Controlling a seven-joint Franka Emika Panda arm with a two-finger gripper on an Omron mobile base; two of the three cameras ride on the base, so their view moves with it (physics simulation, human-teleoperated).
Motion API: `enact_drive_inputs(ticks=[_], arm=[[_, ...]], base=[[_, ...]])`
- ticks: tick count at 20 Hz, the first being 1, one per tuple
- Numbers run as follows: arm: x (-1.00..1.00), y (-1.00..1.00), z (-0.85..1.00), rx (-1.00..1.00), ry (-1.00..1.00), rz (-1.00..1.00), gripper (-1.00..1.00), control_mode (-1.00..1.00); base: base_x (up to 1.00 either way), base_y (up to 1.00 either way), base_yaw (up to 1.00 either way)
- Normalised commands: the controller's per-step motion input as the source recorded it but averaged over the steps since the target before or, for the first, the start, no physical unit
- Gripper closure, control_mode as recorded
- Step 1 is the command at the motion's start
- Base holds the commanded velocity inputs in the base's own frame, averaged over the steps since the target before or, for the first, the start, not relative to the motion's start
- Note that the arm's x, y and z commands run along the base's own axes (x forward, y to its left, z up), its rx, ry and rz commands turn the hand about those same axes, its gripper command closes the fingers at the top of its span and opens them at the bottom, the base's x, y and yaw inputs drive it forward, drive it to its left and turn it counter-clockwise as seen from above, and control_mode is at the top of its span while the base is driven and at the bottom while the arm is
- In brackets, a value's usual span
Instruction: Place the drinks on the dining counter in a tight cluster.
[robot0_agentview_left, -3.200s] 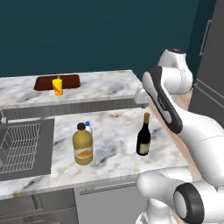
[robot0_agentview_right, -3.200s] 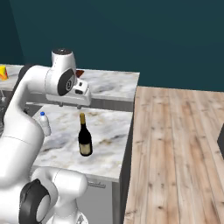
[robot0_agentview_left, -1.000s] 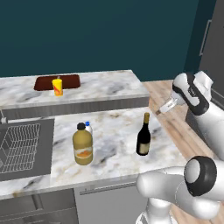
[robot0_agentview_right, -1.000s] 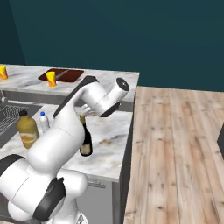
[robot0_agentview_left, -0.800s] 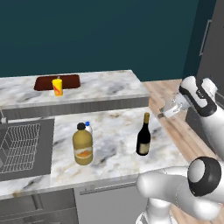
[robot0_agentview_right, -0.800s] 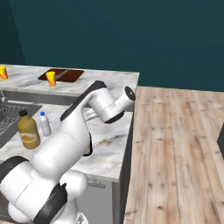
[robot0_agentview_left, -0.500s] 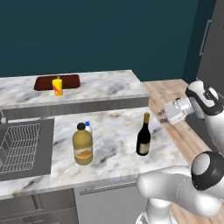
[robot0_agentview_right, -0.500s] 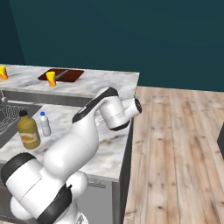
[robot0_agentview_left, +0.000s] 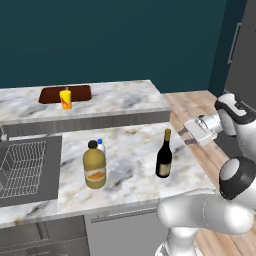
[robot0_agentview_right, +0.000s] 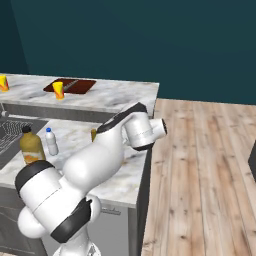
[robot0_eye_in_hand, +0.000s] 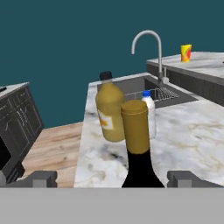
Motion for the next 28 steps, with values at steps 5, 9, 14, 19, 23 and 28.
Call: enact_drive_inputs(ticks=[5, 9, 14, 19, 23, 28], arm=[[0.0, 0.0, -0.24, 0.0, 0.03, -0.01, -1.0, -1.0], [0.01, 0.0, -0.44, 0.0, 0.02, -0.03, -1.0, -1.0], [0.04, 0.0, -0.28, 0.0, 0.0, 0.0, -1.0, -1.0], [0.2, 0.0, -0.05, 0.0, 0.0, -0.01, -1.0, -1.0], [0.22, 0.0, 0.0, 0.0, 0.0, 0.0, -1.0, -1.0], [0.08, 0.0, 0.0, 0.01, 0.0, 0.0, -1.0, -1.0]], base=[[0.0, 0.0, 0.0], [0.0, 0.0, 0.0], [0.0, 0.0, 0.0], [0.0, 0.0, 0.0], [0.0, 0.0, 0.0], [0.0, 0.0, 0.0]])
